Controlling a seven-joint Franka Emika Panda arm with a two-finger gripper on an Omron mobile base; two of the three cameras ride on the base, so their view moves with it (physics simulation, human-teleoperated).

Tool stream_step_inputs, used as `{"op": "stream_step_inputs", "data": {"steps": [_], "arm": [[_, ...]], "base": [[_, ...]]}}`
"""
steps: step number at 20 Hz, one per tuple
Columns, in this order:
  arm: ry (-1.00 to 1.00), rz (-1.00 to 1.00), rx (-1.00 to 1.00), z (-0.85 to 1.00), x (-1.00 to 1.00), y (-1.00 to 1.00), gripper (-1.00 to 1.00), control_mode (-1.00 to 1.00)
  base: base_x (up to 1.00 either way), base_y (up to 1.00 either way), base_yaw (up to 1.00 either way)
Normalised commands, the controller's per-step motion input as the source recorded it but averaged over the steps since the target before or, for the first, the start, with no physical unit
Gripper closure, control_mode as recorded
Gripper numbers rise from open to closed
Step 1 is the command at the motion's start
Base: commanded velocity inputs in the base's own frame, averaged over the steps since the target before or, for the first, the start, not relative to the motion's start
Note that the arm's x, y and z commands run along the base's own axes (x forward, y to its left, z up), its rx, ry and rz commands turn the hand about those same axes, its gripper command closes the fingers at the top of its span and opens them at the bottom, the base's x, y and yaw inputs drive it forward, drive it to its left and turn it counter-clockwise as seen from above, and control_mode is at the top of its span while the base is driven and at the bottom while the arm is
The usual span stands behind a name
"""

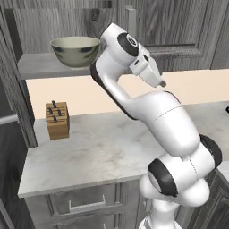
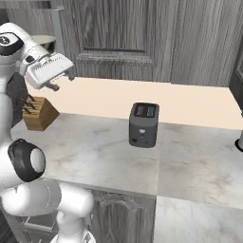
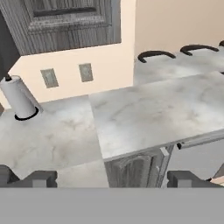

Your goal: Open the cabinet. Pick the bowls from the counter and place them in the cabinet. Then close the cabinet.

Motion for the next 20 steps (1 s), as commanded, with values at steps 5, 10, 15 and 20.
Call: {"op": "stream_step_inputs", "data": {"steps": [5,10,15,20], "arm": [[-0.54,0.14,0.00,-1.00,-1.00,-0.42,-1.00,-1.00],[-0.33,0.32,0.16,0.09,-1.00,-0.72,-1.00,-1.00],[-0.03,0.25,0.04,0.54,-1.00,-0.40,-1.00,-1.00],[0.05,0.10,0.00,0.70,-0.83,-0.09,-1.00,-1.00]], "base": [[0.00,0.00,0.00],[0.00,0.00,0.00],[0.00,0.00,0.00],[0.00,0.00,0.00]]}}
